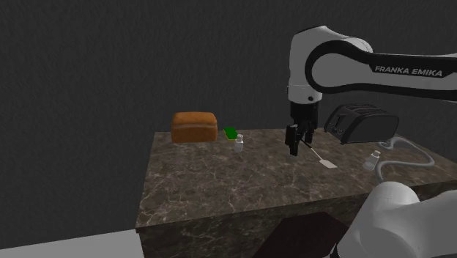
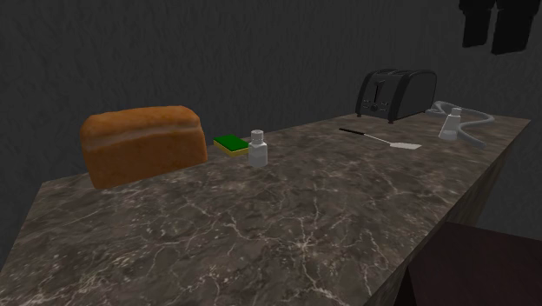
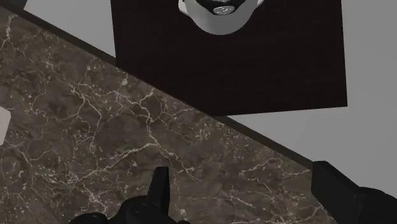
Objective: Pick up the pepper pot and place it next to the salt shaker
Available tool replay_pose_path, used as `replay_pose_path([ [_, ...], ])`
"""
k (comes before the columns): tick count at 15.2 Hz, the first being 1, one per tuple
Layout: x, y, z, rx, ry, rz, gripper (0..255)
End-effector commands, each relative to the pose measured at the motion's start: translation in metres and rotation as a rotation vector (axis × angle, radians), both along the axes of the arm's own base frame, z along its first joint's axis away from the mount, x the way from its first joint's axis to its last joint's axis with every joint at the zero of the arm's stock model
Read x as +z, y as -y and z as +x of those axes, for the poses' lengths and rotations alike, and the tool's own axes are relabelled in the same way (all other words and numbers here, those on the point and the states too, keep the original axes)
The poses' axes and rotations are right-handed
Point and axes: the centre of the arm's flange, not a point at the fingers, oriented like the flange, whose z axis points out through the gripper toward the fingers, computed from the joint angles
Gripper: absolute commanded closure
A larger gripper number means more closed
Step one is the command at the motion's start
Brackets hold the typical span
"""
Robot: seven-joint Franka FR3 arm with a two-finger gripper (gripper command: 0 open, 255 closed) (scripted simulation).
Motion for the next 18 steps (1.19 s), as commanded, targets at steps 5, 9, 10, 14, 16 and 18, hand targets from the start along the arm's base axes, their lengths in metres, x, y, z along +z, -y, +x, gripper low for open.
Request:
replay_pose_path([
  [5,-0.017,0.022,0.046,0.013,-0.004,0.015,0],
  [9,-0.035,0.044,0.092,0.027,-0.009,0.029,0],
  [10,-0.04,0.049,0.104,0.03,-0.01,0.033,0],
  [14,-0.058,0.069,0.15,0.044,-0.015,0.048,0],
  [16,-0.068,0.079,0.173,0.05,-0.017,0.055,0],
  [18,-0.077,0.089,0.196,0.057,-0.019,0.062,0],
])
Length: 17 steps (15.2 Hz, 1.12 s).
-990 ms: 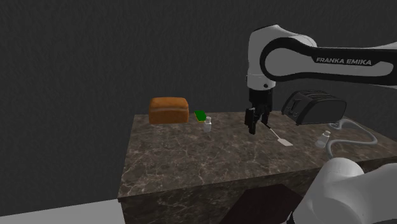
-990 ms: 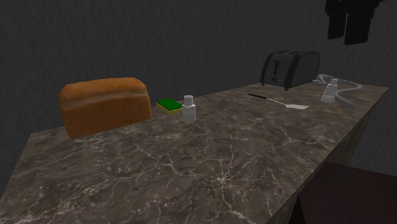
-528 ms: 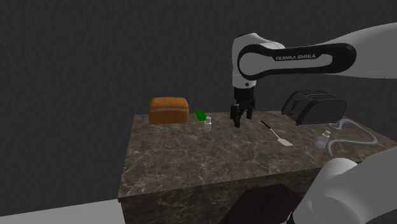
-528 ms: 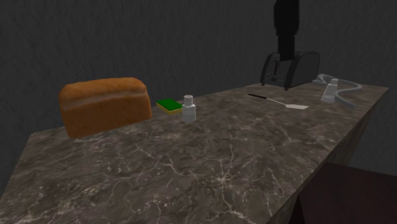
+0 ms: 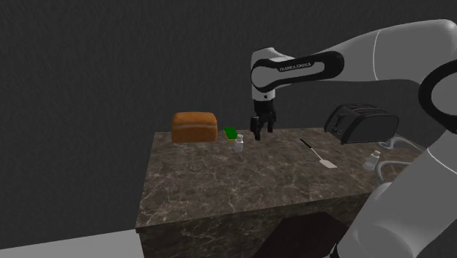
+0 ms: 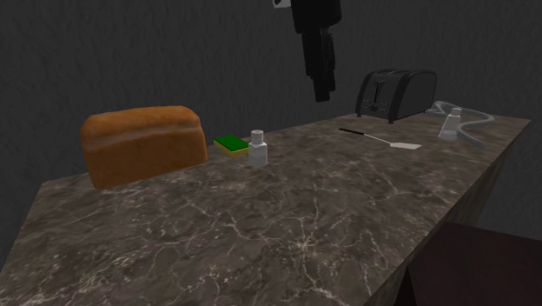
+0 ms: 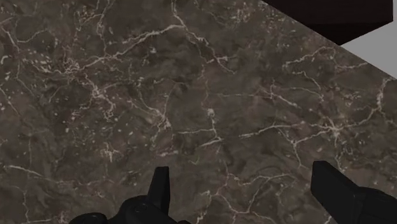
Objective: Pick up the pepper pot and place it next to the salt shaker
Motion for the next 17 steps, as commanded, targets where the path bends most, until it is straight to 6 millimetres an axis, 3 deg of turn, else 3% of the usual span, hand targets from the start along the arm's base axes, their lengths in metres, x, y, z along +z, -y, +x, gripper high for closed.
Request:
replay_pose_path([
  [1,-0.012,0.009,0.024,0.007,-0.001,0.007,0],
  [15,-0.082,0.069,0.189,0.054,-0.017,0.058,0],
  [17,-0.088,0.07,0.19,0.055,-0.017,0.059,0],
])
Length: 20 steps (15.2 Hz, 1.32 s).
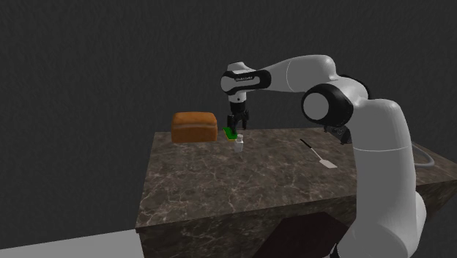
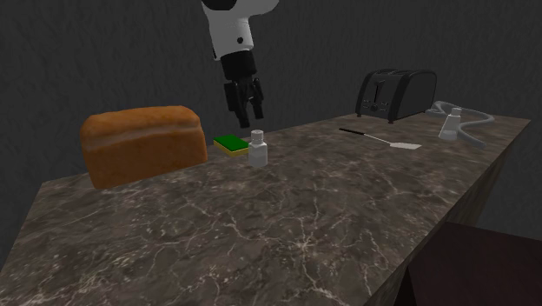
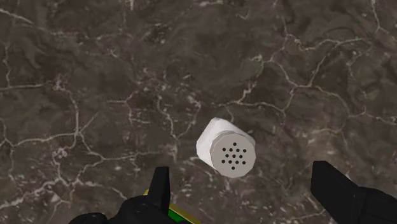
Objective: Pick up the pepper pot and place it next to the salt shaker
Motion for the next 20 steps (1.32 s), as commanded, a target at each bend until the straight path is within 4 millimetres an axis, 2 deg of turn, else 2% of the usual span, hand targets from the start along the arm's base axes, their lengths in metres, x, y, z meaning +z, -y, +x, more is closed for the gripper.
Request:
replay_pose_path([
  [1,-0.009,0.0,0.003,0.002,0.0,0.001,0],
  [6,-0.037,0.0,-0.003,0.002,0.0,0.001,0],
  [14,-0.037,0.0,-0.003,0.002,0.0,0.001,0],
  [15,-0.037,0.0,-0.003,0.002,0.0,0.001,255],
  [20,-0.037,0.0,-0.003,0.002,0.0,0.001,255],
])
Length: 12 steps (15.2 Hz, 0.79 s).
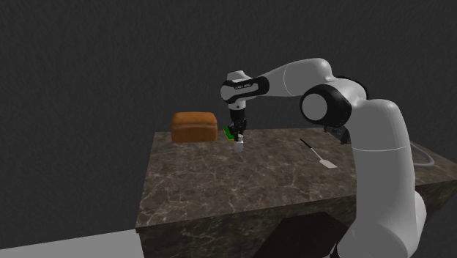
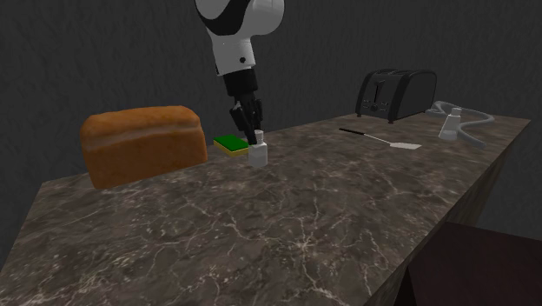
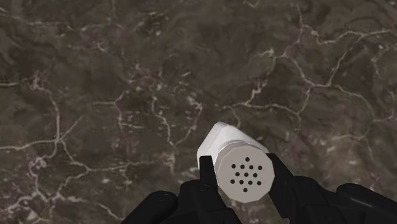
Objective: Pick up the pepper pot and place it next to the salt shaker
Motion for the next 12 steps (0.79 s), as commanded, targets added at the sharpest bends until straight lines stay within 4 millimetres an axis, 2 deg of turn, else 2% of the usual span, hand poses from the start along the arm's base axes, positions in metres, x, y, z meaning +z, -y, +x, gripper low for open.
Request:
replay_pose_path([
  [1,0.0,0.0,0.0,0.0,0.0,0.0,255],
  [4,0.0,0.0,0.0,0.0,0.0,0.0,255],
  [12,0.042,0.0,0.0,0.0,0.0,0.0,255],
])
